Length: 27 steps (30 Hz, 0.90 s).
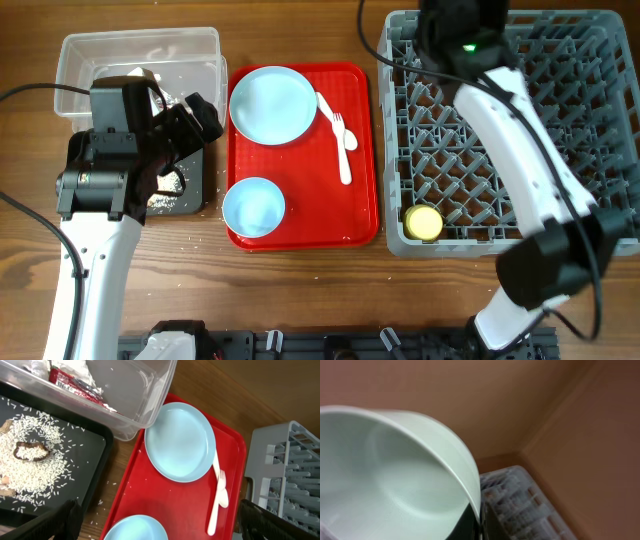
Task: Sort waste into correct bins and load items into the dishwasher rack
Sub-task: 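Grasp the green bowl with the right gripper and place it in the rack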
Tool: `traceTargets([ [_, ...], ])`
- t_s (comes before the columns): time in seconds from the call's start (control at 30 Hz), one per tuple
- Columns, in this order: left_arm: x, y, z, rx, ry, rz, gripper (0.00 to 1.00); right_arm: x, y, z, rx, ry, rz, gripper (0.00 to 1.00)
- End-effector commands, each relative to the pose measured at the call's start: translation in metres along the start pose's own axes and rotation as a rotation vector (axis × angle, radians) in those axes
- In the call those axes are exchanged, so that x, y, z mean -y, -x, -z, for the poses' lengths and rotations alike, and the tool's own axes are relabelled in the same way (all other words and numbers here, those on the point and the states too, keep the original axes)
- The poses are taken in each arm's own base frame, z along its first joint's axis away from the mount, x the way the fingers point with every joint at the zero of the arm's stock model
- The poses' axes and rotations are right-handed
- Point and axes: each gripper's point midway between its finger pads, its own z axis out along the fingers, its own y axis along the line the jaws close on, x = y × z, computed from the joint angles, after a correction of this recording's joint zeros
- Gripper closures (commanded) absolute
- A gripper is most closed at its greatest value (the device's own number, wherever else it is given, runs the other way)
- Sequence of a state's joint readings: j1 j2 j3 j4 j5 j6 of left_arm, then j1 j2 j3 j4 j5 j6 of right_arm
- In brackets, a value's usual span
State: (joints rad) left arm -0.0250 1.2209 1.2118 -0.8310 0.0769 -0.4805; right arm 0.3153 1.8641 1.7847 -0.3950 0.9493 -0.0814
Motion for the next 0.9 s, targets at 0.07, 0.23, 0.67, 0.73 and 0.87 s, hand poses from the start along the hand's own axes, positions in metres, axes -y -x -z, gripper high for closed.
traceTargets([
  [0.07,-0.004,0.000,-0.002,-0.003,0.014,0.004,0.00,-0.036,-0.048,-0.037,-0.093,-0.140,0.503,0.96],
  [0.23,-0.004,0.000,-0.002,-0.003,0.014,0.004,0.00,-0.061,-0.081,-0.054,-0.143,-0.155,0.583,0.95],
  [0.67,-0.004,0.000,-0.002,-0.003,0.014,0.003,0.00,-0.091,-0.105,-0.040,-0.168,-0.053,0.623,0.96],
  [0.73,-0.004,0.000,-0.002,-0.003,0.014,0.004,0.00,-0.086,-0.104,-0.040,-0.171,-0.082,0.609,0.96],
  [0.87,-0.004,0.000,-0.002,-0.003,0.014,0.003,0.00,-0.077,-0.100,-0.043,-0.169,-0.133,0.582,0.96],
])
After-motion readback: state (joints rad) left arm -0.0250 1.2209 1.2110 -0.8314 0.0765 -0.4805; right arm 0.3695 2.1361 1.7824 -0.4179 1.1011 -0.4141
